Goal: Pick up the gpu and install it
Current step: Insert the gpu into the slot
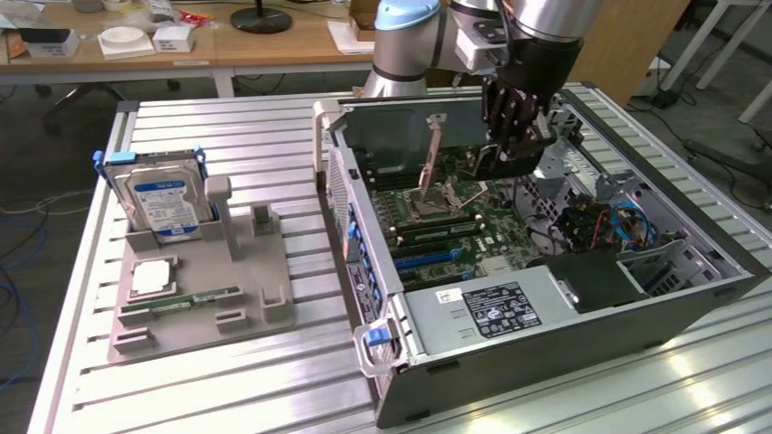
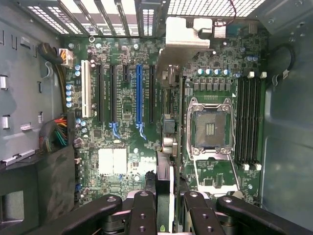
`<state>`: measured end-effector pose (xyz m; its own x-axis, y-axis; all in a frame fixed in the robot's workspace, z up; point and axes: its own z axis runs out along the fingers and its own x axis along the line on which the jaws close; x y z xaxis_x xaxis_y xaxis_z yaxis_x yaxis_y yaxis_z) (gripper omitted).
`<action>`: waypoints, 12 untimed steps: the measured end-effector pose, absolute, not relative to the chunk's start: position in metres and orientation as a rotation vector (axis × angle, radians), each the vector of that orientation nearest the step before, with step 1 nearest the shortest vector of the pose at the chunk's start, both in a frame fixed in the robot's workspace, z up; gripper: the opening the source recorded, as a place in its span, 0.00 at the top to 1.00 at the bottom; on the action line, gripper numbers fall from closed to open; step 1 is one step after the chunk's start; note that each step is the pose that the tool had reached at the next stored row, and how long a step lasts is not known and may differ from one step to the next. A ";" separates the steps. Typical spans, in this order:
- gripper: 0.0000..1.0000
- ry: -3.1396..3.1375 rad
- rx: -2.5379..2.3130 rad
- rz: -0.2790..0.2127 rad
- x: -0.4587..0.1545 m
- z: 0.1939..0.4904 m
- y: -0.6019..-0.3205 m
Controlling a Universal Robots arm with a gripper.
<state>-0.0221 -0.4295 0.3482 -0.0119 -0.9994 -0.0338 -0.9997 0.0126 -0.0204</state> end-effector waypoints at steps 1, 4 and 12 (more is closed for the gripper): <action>0.73 2.208 -2.181 0.014 -0.022 0.348 -0.430; 0.73 2.208 -2.181 0.014 -0.022 0.348 -0.430; 0.73 2.210 -2.181 0.011 -0.023 0.344 -0.430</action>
